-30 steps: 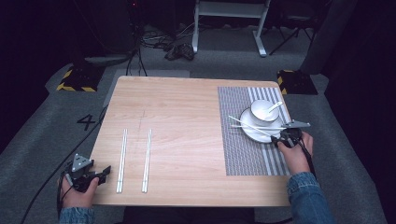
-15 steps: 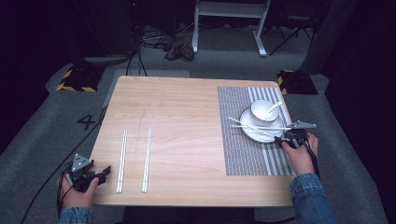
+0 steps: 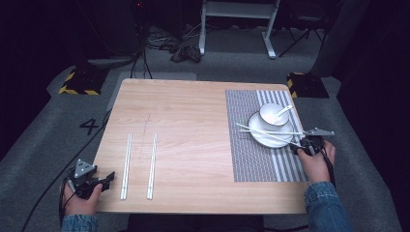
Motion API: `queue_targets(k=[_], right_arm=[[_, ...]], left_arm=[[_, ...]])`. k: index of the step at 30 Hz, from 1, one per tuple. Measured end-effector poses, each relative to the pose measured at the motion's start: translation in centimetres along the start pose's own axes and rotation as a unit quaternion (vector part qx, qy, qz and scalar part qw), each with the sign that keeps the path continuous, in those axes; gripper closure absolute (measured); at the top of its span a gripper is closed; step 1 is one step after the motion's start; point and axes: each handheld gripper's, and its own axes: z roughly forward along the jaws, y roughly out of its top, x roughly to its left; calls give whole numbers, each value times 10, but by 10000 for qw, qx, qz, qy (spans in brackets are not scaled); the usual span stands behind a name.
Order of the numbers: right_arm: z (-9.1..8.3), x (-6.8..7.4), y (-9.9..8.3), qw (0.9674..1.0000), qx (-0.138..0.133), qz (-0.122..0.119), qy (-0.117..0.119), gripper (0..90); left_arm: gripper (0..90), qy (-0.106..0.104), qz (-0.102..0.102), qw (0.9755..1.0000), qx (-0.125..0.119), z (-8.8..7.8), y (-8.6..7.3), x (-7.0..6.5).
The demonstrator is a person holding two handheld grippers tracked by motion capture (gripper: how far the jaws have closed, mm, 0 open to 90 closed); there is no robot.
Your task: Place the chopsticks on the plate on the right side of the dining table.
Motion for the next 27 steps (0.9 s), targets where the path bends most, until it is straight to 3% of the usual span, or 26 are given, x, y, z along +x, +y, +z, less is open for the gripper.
queue_targets(k=[27], right_arm=[[10,-18,5,9988,170,272,-362,524]], left_arm=[[265,5,-7,10000,1,0,0,0]])
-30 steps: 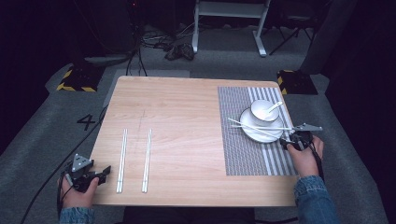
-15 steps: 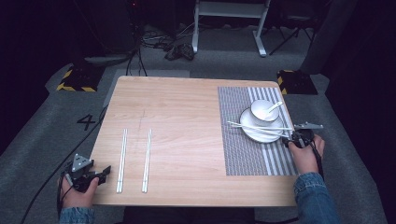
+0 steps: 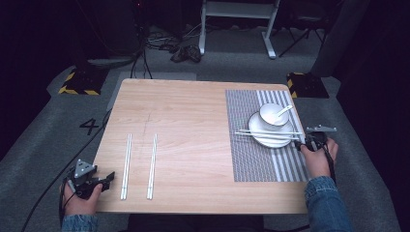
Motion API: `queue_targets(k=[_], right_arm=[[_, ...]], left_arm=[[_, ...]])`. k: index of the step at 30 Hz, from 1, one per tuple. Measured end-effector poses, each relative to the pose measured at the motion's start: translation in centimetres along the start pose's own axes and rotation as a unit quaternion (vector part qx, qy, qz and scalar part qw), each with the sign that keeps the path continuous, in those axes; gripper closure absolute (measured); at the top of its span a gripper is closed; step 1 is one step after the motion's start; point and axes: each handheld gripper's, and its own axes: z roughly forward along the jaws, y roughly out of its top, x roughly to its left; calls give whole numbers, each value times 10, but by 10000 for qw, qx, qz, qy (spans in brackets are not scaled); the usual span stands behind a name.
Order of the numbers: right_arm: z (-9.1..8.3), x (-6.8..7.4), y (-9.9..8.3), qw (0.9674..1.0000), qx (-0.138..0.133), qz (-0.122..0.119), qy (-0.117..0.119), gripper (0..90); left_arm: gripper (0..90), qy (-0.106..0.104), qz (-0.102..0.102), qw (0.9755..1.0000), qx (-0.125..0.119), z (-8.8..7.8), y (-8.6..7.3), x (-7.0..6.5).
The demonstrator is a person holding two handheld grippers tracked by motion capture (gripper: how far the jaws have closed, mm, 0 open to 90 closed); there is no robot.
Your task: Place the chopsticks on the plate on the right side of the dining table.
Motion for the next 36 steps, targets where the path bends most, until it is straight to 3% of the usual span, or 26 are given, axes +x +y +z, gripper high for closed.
queue_targets(k=[10,20,28,31,36], right_arm=[[6,-11,2,9996,-20,206,-177,517],[9,-16,4,9993,-116,263,-256,512],[5,-37,6,9954,-442,661,-528,474],[3,-36,8,9957,-559,579,-464,466],[-13,-14,14,9942,-841,591,-323,438]], left_arm=[[264,2,-9,10000,-4,0,0,0],[264,4,-10,10000,-5,0,0,0],[264,19,-17,10000,-31,0,-1,0],[264,18,-22,10000,-31,0,-1,0],[264,19,-15,10000,-27,0,-1,0]])
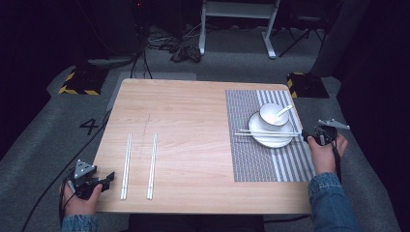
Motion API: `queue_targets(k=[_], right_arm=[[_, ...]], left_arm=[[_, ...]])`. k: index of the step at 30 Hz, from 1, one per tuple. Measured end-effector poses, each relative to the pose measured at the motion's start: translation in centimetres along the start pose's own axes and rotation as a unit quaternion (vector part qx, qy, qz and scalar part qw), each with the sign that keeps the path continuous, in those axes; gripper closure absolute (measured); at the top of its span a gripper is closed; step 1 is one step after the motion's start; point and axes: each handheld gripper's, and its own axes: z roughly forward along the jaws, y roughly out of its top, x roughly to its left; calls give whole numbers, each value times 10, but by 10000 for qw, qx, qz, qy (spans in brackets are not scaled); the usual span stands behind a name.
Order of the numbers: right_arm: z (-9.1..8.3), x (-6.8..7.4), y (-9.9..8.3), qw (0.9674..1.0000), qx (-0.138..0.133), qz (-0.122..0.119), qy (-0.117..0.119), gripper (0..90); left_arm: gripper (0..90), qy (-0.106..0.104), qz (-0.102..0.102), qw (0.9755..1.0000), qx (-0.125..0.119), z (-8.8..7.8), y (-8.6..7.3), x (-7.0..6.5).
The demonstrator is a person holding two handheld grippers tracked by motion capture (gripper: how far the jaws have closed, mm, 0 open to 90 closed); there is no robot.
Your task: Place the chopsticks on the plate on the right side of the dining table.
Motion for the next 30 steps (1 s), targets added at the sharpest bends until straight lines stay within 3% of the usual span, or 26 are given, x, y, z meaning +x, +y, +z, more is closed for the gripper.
queue_targets(k=[7,12,16,18,25,27,29,30], right_arm=[[-24,48,17,9993,82,-127,351,391],[-31,92,29,9961,-16,-537,696,357],[-30,127,35,9934,13,-824,796,357],[-30,141,38,9927,19,-851,852,357],[-32,175,49,9898,-81,-1130,860,351],[-32,181,51,9877,-30,-1217,980,403],[-32,188,52,9804,251,-1451,1311,530],[-31,192,52,9803,252,-1460,1307,491]], left_arm=[[260,-17,-6,10000,25,0,1,0],[260,-13,-3,10000,25,0,0,0],[260,-14,-9,10000,23,0,0,0],[259,-17,-6,10000,30,0,0,0],[251,1,-27,10000,21,0,1,0],[251,2,-25,10000,22,0,1,0],[251,2,-22,10000,24,0,1,0],[251,2,-26,10000,21,0,1,0]])
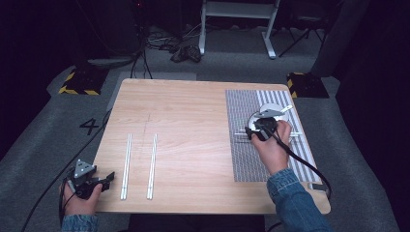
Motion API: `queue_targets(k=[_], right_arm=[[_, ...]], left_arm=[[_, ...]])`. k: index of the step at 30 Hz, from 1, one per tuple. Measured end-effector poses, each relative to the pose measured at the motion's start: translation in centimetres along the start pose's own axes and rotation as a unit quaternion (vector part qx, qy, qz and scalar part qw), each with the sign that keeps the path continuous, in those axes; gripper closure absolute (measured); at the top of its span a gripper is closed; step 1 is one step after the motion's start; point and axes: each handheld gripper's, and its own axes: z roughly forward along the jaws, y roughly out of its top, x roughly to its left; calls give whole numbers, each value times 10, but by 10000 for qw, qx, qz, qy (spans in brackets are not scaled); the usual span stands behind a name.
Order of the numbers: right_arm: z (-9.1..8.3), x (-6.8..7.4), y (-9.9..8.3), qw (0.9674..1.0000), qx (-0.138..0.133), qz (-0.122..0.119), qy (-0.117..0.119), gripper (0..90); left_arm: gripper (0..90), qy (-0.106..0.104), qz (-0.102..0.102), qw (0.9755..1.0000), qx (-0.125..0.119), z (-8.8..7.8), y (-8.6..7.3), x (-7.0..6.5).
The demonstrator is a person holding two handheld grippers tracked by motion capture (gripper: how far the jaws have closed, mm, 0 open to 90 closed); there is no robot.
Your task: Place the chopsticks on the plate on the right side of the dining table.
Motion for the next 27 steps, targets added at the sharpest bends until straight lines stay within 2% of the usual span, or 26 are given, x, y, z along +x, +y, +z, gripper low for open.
queue_targets(k=[1,3,5,7,13,17,20,23,27], right_arm=[[3,6,1,10000,-7,14,-79,460],[5,13,3,10000,3,-32,-35,457],[9,20,5,9999,-52,88,-91,378],[13,25,5,9997,-96,189,-109,386],[29,34,1,9994,172,253,-134,365],[37,39,-1,9993,227,276,-63,351],[44,43,1,9980,544,323,-91,313],[50,46,3,9972,605,446,-56,323],[61,44,1,9959,737,451,-264,324]], left_arm=[[251,0,0,10000,-1,0,0,0],[251,0,1,10000,1,0,0,0],[251,0,1,10000,1,0,0,0],[251,-1,4,10000,3,0,0,0],[251,0,2,10000,1,0,0,0],[251,-1,4,10000,3,0,0,0],[251,0,1,10000,2,0,0,0],[251,0,0,10000,1,0,0,0],[251,0,2,10000,1,0,0,0]])
